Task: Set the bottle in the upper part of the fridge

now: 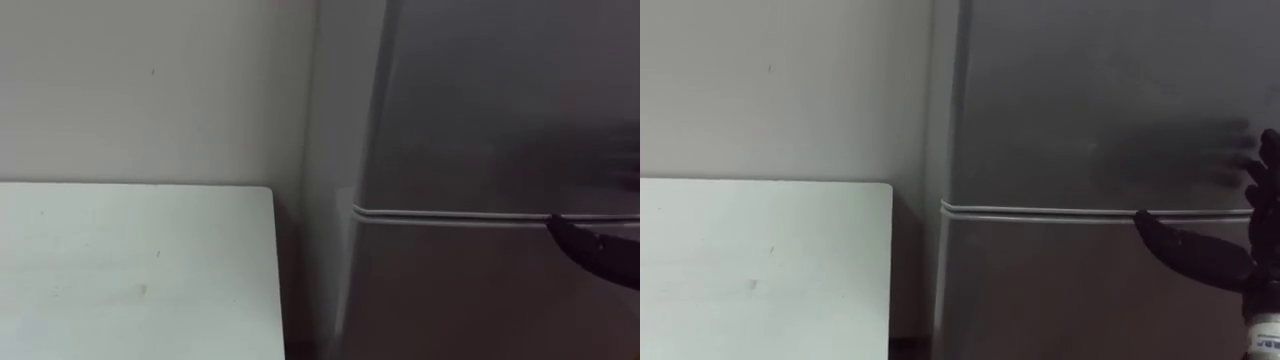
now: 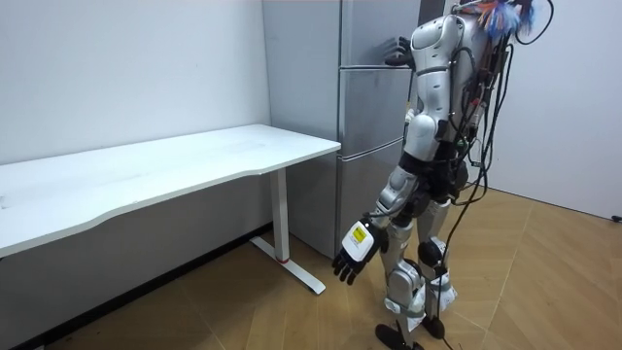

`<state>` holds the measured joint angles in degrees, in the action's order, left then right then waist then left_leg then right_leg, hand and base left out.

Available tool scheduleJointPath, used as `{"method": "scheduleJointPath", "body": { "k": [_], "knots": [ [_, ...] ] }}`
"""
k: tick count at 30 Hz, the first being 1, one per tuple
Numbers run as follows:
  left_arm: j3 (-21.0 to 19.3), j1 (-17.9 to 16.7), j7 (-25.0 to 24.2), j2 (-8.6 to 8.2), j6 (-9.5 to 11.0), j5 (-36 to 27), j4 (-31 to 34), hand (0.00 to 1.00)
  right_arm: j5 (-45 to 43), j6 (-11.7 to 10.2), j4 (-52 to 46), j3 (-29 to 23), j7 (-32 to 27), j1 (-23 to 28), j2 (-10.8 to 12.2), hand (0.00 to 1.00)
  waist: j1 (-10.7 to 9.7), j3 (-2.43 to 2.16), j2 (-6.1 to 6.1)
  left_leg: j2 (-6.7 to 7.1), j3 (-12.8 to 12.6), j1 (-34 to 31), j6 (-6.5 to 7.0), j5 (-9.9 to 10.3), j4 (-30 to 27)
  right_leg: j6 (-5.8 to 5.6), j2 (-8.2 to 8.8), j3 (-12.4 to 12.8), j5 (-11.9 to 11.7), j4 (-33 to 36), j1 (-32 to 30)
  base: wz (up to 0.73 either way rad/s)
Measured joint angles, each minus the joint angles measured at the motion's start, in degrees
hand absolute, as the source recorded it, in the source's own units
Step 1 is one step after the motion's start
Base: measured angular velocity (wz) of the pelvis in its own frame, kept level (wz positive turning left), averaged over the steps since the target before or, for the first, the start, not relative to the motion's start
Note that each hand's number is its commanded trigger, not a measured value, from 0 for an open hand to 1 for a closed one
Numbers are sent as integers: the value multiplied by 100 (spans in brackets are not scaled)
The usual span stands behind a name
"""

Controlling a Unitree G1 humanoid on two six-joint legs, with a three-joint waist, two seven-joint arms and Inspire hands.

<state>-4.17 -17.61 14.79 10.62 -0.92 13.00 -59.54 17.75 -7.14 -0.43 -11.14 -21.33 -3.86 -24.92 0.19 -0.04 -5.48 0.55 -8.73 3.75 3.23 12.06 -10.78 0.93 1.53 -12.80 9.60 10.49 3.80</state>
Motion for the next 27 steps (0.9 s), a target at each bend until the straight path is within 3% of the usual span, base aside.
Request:
{"method": "scheduleJointPath", "body": {
  "k": [6, 14, 21, 27],
  "knots": [
    [-275, -71, 6, -65, 3, -3, -20, 0, 225, 61, 161, -629, -357, 135, -1, 0, -111, -66, 104, 3, 13, 2, 2, -1, 7, -2, 2, -23, 0, 6, 29, 1],
    [-521, -76, -11, -84, 7, -71, -9, 0, 937, 60, 201, -1280, -893, 396, 0, 0, -306, -20, 142, -2, -17, 21, 1, 0, 28, -2, -2, 15, 0, 4, 1, -3],
    [-649, -86, -11, -80, 7, -311, 1, 0, 1228, 61, 471, -1299, -1105, 972, 4, 0, -326, -16, 168, 5, -50, 84, 1, -2, 82, -4, -18, 97, 11, -54, 27, -4],
    [-667, -52, -12, -78, -30, -412, 241, 0, 1408, 172, 1500, -1274, -1097, 1221, 101, 0, -342, -19, 156, 15, -45, 48, 3, -1, 117, -17, -8, 66, 14, -64, 3, 2]
  ]
}}
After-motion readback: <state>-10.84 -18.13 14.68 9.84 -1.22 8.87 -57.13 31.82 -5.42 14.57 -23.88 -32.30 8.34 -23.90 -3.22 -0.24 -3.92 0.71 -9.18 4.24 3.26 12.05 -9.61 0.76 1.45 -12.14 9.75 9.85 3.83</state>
